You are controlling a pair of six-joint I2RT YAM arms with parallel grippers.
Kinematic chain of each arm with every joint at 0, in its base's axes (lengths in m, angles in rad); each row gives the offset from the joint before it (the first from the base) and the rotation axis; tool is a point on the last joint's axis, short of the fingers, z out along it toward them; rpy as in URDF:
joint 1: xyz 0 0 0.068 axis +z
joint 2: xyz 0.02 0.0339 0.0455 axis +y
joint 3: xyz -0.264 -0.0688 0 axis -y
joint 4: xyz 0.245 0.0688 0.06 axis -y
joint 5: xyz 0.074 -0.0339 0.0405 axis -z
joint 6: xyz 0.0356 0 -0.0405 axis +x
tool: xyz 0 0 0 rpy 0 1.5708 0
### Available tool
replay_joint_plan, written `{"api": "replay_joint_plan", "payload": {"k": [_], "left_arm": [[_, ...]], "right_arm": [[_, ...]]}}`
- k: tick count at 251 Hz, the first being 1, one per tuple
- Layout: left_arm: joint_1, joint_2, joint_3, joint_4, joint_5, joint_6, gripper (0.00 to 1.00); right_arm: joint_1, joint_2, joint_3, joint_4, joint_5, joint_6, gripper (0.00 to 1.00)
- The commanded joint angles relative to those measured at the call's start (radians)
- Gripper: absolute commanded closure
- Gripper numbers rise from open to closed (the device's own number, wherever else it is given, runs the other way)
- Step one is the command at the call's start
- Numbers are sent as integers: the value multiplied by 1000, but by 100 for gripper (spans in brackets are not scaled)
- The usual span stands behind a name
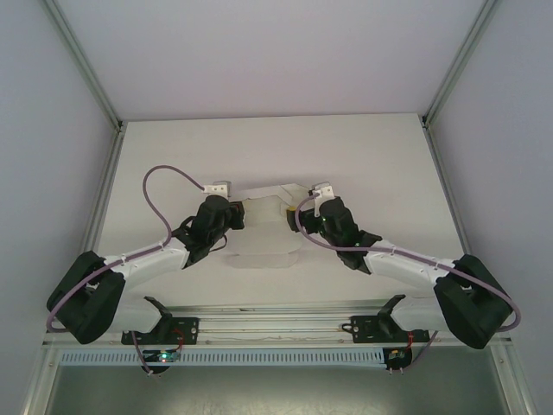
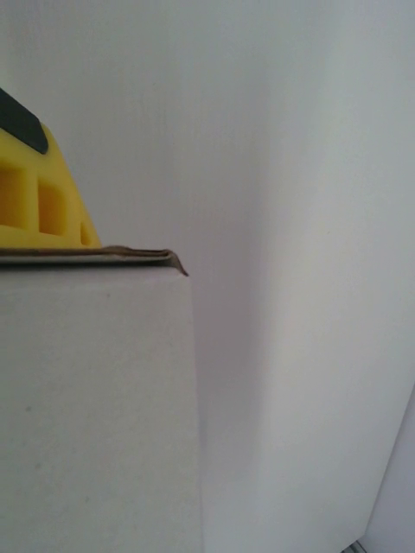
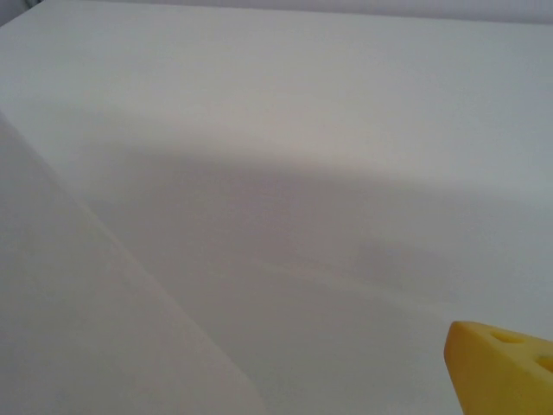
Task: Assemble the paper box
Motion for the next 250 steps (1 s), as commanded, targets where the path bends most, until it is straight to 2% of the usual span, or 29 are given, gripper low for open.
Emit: {"api": "replay_joint_plan", "payload": {"k": [1, 33, 66, 88, 115, 140, 158, 199, 250], "left_arm": [[-12, -8, 4, 46, 13, -24, 100], [-9, -15, 6, -2, -32, 1, 100], [4, -24, 3, -41, -39, 22, 100], [7, -34, 1, -42, 7, 53, 100], [8, -53, -16, -13, 70, 78, 100], [7, -64, -22, -10, 99, 88, 100], [7, -65, -14, -27, 100, 86, 100], [7, -56, -11, -19, 122, 94, 100], [7, -39, 3, -30, 121, 92, 100]], "right_arm": [[21, -72, -27, 33, 108, 3, 2], [16, -239, -76, -44, 83, -27, 2], [-38, -452, -113, -174, -45, -52, 2], [-135, -586, -137, -209, -69, -37, 2], [-345, -668, -139, -217, -139, -1, 2], [-538, -639, -134, -158, -375, 27, 2], [-589, -579, -118, -118, -546, 36, 6], [-558, -388, -73, -34, -845, 14, 12], [-427, -232, -5, -61, -957, -100, 17]]}}
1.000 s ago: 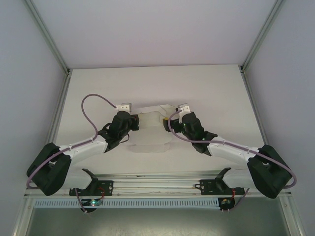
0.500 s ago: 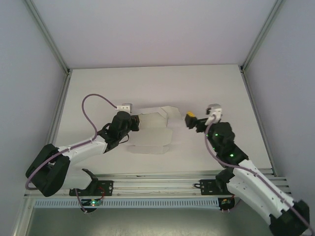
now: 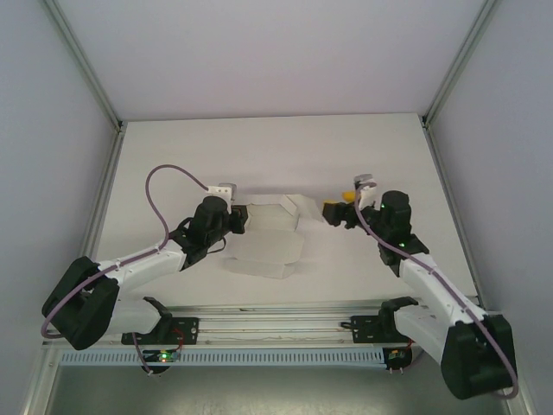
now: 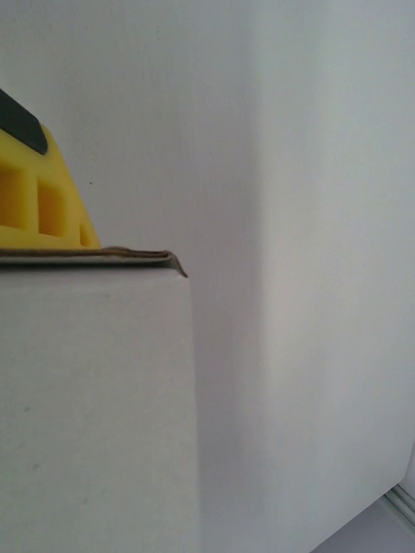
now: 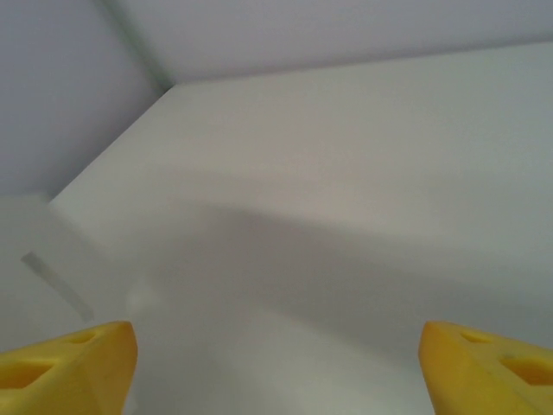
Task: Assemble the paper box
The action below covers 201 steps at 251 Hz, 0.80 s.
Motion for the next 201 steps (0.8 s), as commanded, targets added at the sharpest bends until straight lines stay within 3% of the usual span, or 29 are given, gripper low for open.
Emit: {"api": "replay_joint_plan", "payload": {"k": [1, 110, 201], "left_arm": [[6, 5, 13, -7, 7, 17, 100], [5, 29, 25, -6, 9, 11, 100], [6, 31, 31, -19, 5, 10, 100]], "right_arm": [[64, 47, 64, 35, -172, -81, 17], [210, 119, 93, -9, -218, -215, 26], [285, 201, 153, -18, -179, -249, 27]]}}
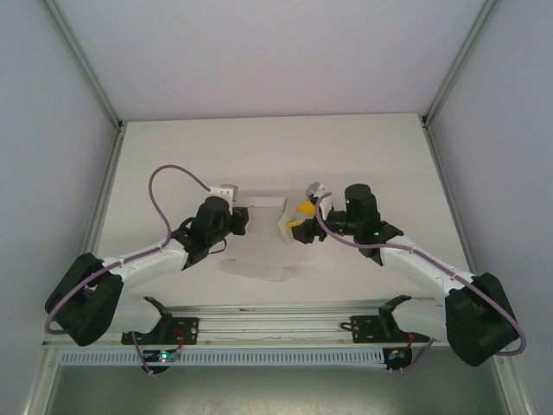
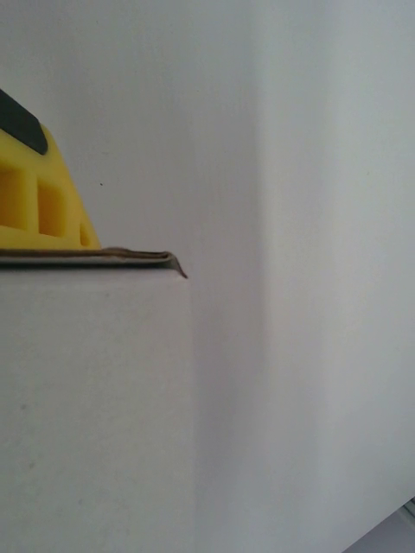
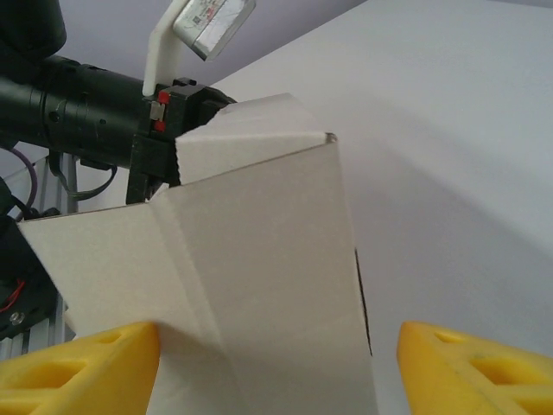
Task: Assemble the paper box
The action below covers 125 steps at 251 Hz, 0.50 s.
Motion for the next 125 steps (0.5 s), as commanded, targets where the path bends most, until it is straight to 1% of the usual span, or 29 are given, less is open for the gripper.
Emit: {"api": "replay_joint_plan", "payload": {"k": [1, 19, 39, 77, 96, 125], "left_arm": [[6, 3, 30, -18, -6, 11, 100], [6, 3, 29, -20, -9, 10, 100], [6, 3, 33, -18, -2, 12, 100], [6, 5, 38, -20, 2, 9, 100], [5, 7, 41, -27, 4, 4, 100], [5, 10, 43, -28, 9, -2, 100]], "right_arm": [[23, 10, 34, 1, -4, -32, 27], [35, 11, 35, -1, 10, -33, 27], [56, 8, 38, -8, 71, -36, 27], [112, 15, 50, -14, 225, -57, 22], [144, 27, 63, -16, 299, -57, 23], [207, 51, 87, -22, 471, -72, 23]]}}
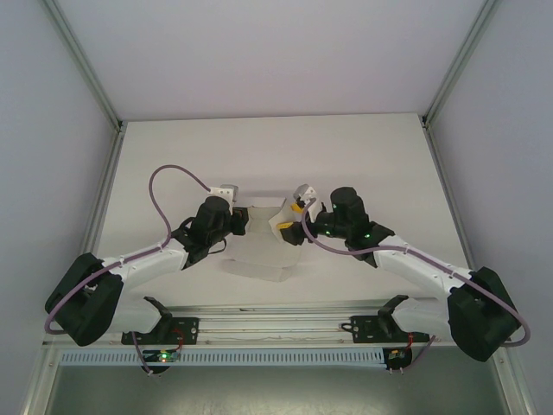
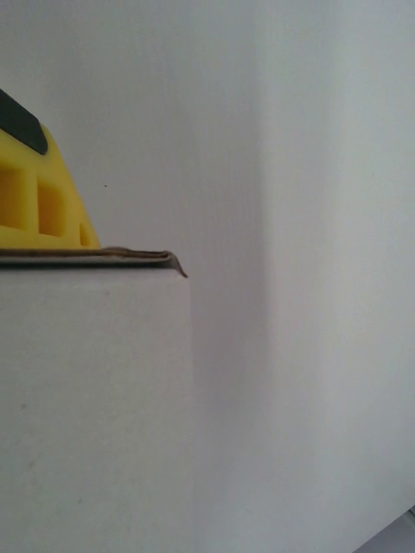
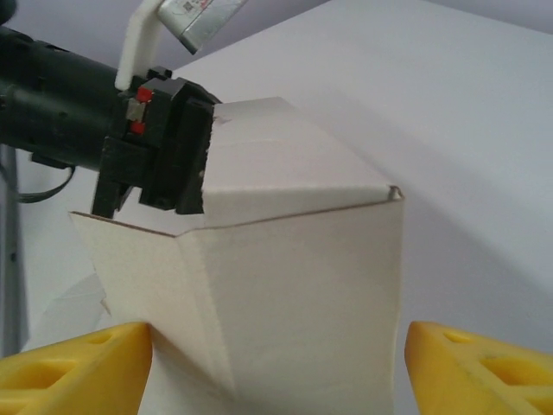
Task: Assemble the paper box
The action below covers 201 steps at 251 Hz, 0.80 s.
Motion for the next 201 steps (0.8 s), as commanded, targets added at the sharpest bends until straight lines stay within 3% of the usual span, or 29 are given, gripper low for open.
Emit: {"api": "replay_joint_plan", "payload": {"k": [1, 33, 59, 124, 175, 201], "left_arm": [[5, 9, 37, -10, 6, -2, 100], [6, 8, 41, -16, 14, -7, 100], [6, 2, 39, -21, 15, -9, 100], [6, -16, 31, -23, 10, -15, 100], [4, -24, 46, -48, 6, -46, 100], [1, -21, 73, -99, -15, -88, 100]], "right_arm": [[59, 26, 47, -4, 210, -35, 23], [113, 62, 69, -2, 370, -52, 23], [130, 84, 84, 4, 425, -40, 28], [165, 124, 106, -16, 590, -37, 59], [181, 177, 120, -43, 790, -37, 72], [184, 207, 138, -63, 890, -45, 84]]}}
